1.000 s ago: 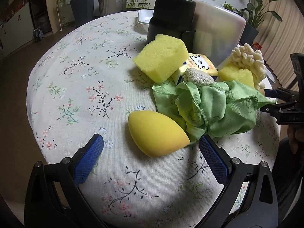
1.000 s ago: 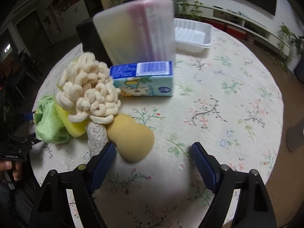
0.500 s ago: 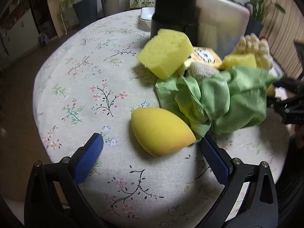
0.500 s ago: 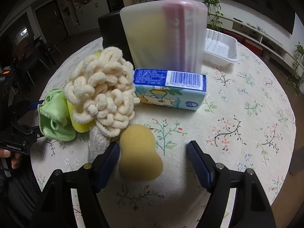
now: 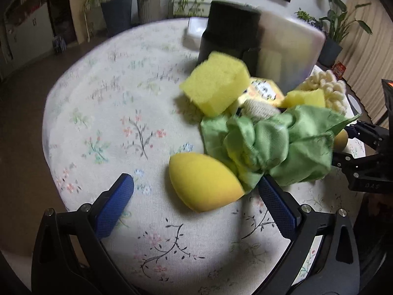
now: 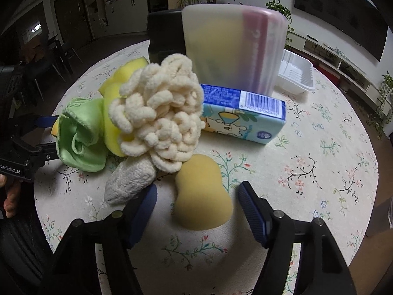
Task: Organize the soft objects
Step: 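Grasp the yellow egg sponge with left tool while right tool grasps the tan peanut sponge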
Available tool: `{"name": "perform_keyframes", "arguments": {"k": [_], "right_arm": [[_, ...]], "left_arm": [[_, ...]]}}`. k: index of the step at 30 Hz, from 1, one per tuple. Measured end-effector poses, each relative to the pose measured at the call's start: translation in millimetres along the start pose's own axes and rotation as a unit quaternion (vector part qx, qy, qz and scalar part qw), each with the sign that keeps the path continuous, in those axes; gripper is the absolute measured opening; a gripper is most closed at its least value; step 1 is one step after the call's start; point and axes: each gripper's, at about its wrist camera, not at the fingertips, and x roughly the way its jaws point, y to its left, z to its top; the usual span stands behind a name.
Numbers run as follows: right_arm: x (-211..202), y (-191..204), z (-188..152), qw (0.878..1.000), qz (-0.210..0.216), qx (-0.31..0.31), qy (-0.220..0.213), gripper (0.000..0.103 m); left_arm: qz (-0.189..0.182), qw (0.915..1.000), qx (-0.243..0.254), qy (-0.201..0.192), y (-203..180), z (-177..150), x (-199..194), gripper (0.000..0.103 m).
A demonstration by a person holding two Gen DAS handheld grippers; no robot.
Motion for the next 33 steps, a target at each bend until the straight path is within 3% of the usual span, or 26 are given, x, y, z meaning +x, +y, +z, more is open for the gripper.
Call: {"name": "perform_keyframes", "arguments": {"k": [3, 4, 7, 10, 13, 17, 20, 22, 33], "right_arm": [[-4, -2, -4, 1.000, 0.000, 0.004, -0.003, 0.067], [-5, -4, -4, 1.000, 0.000, 0.006, -0.003, 0.065], [-7, -11, -3, 1.000, 0.006, 0.013, -0.004, 0.064], [-6, -12, -2, 1.000, 0.007, 0.013, -0.004, 0.064], [-7, -13, -3, 1.000, 0.007, 0.013, -0.004, 0.064], [-7, -14, -3, 1.000, 0.005, 0.012, -0.004, 0.064], [-7, -14, -3, 1.000, 0.003, 0.012, -0.004, 0.064], [-7, -14, -3, 1.000, 0.004, 0.011, -0.004, 0.064], [-6, -13, -1, 1.000, 0.005, 0.013, -0.004, 0.064]], "left_arm": [[0.011, 0.9997, 0.020, 0.009, -3, -1, 5, 0.102], [0.004, 0.9997, 0.015, 0.017, -2, -1, 8, 0.097], [-0.033, 0.9991, -0.010, 0.026, 10, 0, 6, 0.092], [-0.077, 0.9942, -0.071, 0.023, 33, -1, 0, 0.092], [-0.067, 0.9917, -0.110, 0.010, 49, -1, -1, 0.093], [-0.035, 0.9974, -0.061, 0.015, 22, -1, 5, 0.088], [-0.032, 0.9984, -0.047, 0.006, 12, 1, 7, 0.069], [-0.031, 0.9985, -0.045, 0.005, 9, 2, 6, 0.044], [-0.023, 0.9980, -0.057, 0.013, 10, -16, -13, 0.044]]}}
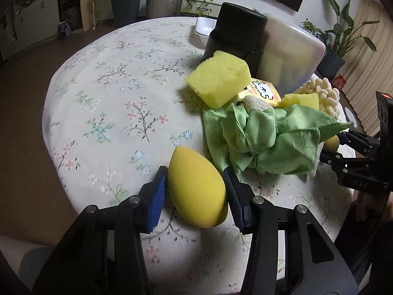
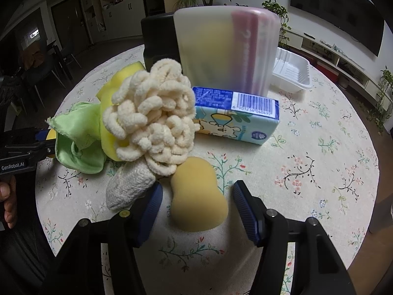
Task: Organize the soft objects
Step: 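Grasp the yellow egg sponge with left tool while right tool grasps the tan peanut sponge, then carry both sponges to the white tray and open both tools to drop them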
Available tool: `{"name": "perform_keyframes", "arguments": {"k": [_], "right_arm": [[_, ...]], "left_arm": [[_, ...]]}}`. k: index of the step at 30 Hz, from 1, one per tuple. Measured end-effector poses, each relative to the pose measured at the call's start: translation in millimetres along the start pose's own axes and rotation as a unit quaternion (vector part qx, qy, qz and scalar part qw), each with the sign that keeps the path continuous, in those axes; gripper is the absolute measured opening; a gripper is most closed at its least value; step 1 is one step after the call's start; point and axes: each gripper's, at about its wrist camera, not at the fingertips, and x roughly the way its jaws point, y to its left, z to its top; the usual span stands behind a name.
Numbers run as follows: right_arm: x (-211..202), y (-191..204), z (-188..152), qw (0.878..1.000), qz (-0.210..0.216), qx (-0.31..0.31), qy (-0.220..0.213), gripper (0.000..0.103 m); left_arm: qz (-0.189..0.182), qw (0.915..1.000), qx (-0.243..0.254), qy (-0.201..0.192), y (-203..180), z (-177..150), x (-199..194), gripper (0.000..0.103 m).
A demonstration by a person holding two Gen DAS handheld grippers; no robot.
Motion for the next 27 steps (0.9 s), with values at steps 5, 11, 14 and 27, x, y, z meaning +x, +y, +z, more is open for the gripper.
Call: {"name": "perform_keyframes", "arguments": {"k": [5, 11, 14, 27], "right_arm": [[0, 0, 0, 1.000, 0.000, 0.000, 0.000, 0.064], [-2, -5, 0, 1.000, 0.003, 0.011, -0.005, 0.041], [-2, -8, 0, 1.000, 0.011, 0.014, -0.006, 0.039], [-20, -20, -17, 0.996, 0.010, 0.092, -0.020, 0.034]], "left_arm": [[0.003, 1.0000, 0.005, -0.007, -2, -5, -4, 0.043], [0.001, 0.9999, 0.013, -0.009, -3, -11, -9, 0.038], [0.000, 0.9998, 0.016, -0.011, -3, -13, -12, 0.038], [-0.009, 0.9995, 0.019, -0.023, 13, 0, -25, 0.037]]}}
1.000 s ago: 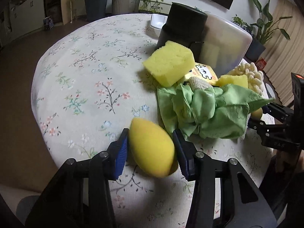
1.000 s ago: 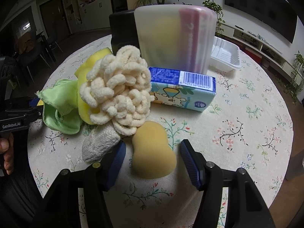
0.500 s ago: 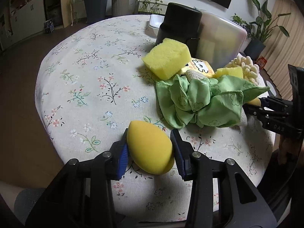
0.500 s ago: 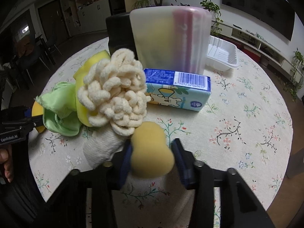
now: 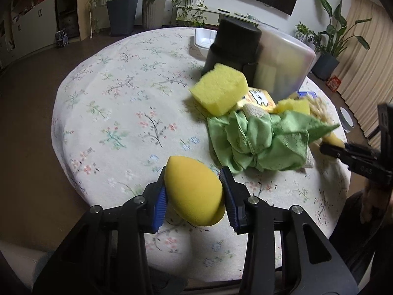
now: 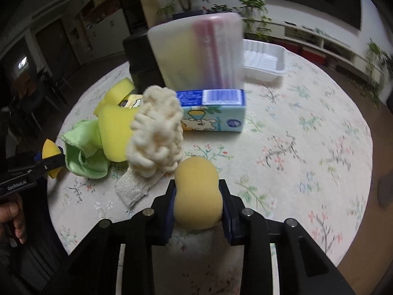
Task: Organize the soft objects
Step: 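Carry both sponges to the white tray and open both tools to drop them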
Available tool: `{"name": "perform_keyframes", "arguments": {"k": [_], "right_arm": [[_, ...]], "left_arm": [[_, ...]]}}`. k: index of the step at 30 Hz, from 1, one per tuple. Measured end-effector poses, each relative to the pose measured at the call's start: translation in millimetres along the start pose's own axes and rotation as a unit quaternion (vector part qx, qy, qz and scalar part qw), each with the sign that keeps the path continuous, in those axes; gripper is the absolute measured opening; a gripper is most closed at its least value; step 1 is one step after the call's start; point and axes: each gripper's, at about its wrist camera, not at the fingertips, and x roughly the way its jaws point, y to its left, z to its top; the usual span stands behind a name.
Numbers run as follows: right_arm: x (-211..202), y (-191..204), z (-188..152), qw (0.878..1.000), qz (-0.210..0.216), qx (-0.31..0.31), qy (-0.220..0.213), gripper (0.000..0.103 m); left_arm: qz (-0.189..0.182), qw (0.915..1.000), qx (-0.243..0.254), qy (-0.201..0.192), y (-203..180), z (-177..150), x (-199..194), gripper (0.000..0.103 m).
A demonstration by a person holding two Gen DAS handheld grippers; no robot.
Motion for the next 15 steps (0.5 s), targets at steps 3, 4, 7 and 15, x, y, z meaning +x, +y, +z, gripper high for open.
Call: {"name": "perform_keyframes", "arguments": {"k": [3, 4, 7, 15], "right_arm": [[-9, -5, -8, 0.999, -0.006, 0.038, -0.002, 0.034], [-12, -7, -10, 0.999, -0.009, 0.049, 0.000, 0.034], [-17, -12, -11, 0.997, -0.026, 0.067, 0.008, 0.034], [-36, -37, -13, 0.995, -0.050, 0.082, 0.021, 0.034]], "left_arm": [[-0.002, 1.0000, 0.003, 0.000, 6, 10, 1, 0.037], [-0.003, 1.0000, 0.003, -0.001, 9, 13, 1, 0.037], [-0.002, 1.0000, 0.006, -0.002, 16, 22, 1, 0.037], [-0.039, 0.9990, 0.016, 0.011, 22, 39, 11, 0.037]]}}
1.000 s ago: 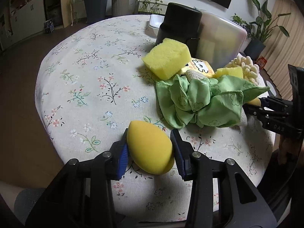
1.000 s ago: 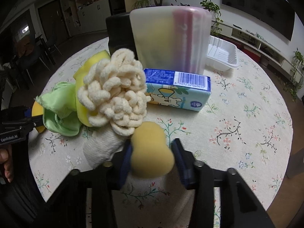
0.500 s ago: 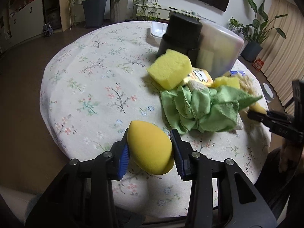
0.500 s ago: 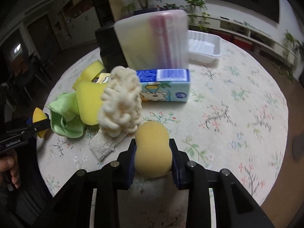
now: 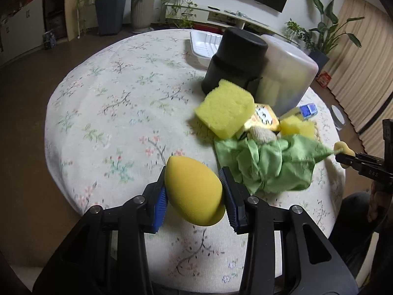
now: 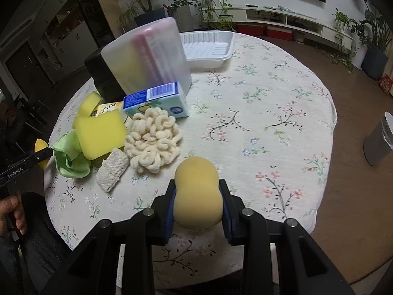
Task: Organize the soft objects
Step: 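Carry both sponges to the white tray and open both tools to drop them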
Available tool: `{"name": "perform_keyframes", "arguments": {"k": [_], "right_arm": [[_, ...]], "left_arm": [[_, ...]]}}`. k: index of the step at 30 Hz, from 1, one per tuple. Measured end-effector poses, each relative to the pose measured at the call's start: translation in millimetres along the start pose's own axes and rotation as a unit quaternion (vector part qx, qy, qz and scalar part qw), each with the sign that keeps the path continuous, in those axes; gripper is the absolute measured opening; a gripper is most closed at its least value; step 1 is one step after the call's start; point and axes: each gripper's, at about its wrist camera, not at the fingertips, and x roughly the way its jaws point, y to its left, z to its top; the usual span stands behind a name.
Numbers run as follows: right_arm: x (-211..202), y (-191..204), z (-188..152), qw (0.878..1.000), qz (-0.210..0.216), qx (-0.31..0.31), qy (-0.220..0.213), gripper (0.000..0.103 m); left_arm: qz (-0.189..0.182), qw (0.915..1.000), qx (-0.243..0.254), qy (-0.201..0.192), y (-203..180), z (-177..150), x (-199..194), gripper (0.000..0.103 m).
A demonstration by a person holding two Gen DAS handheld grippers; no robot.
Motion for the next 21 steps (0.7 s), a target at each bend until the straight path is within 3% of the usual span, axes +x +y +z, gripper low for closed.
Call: {"name": "perform_keyframes", "arguments": {"k": [7, 13, 21], "right_arm": [[-15, -34, 34, 0.999, -0.034, 0.013, -0.020, 0.034], [-25, -92, 101, 0.994, -0.080, 0.043, -0.058, 0.034], [-18, -160, 195, 0.985, -0.126, 0.082, -0.088, 0.034]], "left_arm": [[0.023, 0.9983, 0.034, -0.041, 19, 71, -9, 0.037], [0.037, 0.9963, 0.053, -0.056, 46, 157, 3, 0.037], [0.038, 0.9941, 0.085, -0.055, 56, 236, 49, 0.037]]}}
